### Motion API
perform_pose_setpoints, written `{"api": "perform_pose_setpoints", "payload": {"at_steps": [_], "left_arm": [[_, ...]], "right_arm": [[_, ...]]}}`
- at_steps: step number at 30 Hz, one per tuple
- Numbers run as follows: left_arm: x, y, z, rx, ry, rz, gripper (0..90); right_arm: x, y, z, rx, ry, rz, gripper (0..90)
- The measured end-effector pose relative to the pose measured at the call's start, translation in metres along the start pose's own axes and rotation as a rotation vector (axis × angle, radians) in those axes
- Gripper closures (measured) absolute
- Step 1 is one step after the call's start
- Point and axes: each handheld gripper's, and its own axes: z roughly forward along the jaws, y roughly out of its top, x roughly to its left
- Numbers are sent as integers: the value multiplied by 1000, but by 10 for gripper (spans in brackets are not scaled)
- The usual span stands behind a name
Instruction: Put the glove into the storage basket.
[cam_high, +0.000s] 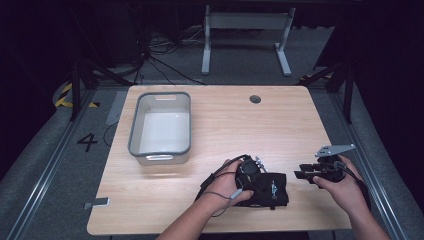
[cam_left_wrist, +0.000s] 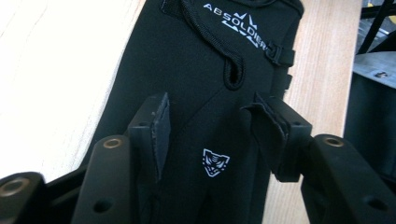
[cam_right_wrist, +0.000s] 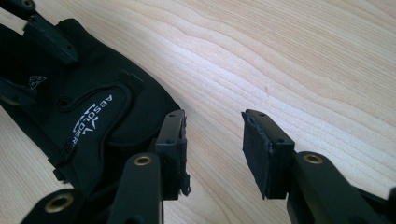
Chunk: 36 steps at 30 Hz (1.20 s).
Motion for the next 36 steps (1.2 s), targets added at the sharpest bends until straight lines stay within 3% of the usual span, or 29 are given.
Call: {"api": "perform_pose_setpoints", "payload": {"at_steps": [11, 21, 28, 36], "left_arm": [[-2, 1, 8, 30, -8, 9, 370], [-5, 1, 0, 9, 54, -11, 392], [-1, 1, 3, 50, 113, -12, 340], [-5, 2, 17, 113, 121, 18, 238]], "right_arm": [[3, 1, 2, 0, 46, -21, 586], [2, 1, -3, -28, 60, -19, 586], [3, 2, -3, -30, 71, -20, 585], [4, 1, -1, -27, 84, -22, 580]]}}
